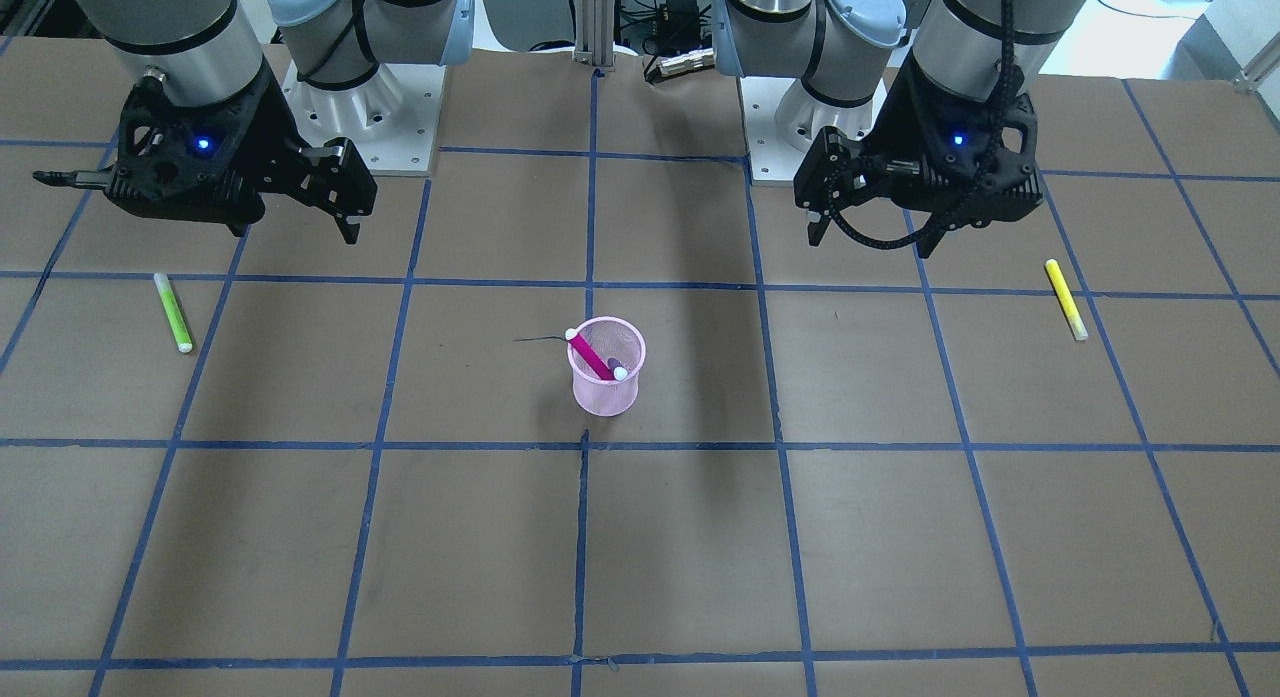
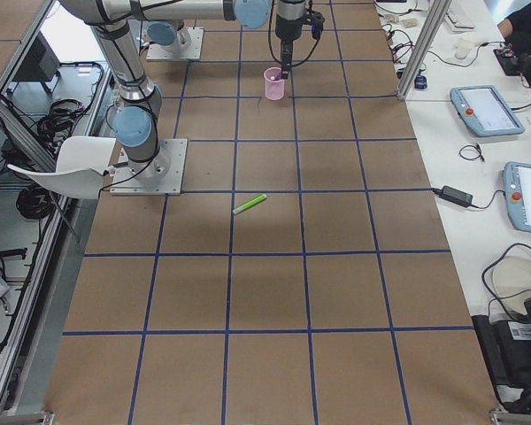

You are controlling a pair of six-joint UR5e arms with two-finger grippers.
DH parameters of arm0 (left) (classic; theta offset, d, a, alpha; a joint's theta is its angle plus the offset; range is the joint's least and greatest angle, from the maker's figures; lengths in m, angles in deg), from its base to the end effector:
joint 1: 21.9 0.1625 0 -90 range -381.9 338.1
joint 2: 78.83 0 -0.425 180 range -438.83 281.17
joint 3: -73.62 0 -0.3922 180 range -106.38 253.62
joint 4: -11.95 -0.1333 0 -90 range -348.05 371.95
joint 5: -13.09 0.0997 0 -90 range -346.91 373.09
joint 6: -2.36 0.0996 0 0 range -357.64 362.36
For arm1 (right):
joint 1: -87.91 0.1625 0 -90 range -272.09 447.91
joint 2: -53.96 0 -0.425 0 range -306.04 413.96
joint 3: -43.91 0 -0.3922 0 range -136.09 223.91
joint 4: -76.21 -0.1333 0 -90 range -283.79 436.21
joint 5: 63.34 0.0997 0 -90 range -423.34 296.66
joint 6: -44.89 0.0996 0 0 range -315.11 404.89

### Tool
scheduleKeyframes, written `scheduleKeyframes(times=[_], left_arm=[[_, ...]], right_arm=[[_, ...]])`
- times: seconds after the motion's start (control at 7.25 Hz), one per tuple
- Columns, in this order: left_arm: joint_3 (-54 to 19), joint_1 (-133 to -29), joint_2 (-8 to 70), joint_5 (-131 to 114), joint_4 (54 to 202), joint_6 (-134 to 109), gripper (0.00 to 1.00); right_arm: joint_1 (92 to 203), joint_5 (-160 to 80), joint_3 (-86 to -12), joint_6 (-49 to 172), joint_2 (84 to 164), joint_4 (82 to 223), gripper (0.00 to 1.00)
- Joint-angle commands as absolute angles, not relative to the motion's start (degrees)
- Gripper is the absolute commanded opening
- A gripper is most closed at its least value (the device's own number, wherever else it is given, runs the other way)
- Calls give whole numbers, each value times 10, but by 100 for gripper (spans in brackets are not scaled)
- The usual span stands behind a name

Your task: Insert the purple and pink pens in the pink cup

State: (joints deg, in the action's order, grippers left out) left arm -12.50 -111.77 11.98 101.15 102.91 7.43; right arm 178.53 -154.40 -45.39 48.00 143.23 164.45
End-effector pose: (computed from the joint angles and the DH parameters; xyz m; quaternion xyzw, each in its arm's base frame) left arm -0.1355 -0.5013 0.5127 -0.0434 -0.9987 0.0192 0.0161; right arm 0.1368 -0.4927 0.4846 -0.0216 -0.9996 -0.0153 0.0098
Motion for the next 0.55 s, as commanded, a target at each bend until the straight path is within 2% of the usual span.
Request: scheduleKeyframes(times=[0.0,0.41], left_arm=[[-120,-1115,115,1017,1056,73,100],[-118,-1116,123,1033,1058,68,100]], right_arm=[[1785,-1544,-454,480,1433,1644,100],[1785,-1544,-456,483,1433,1644,100]])
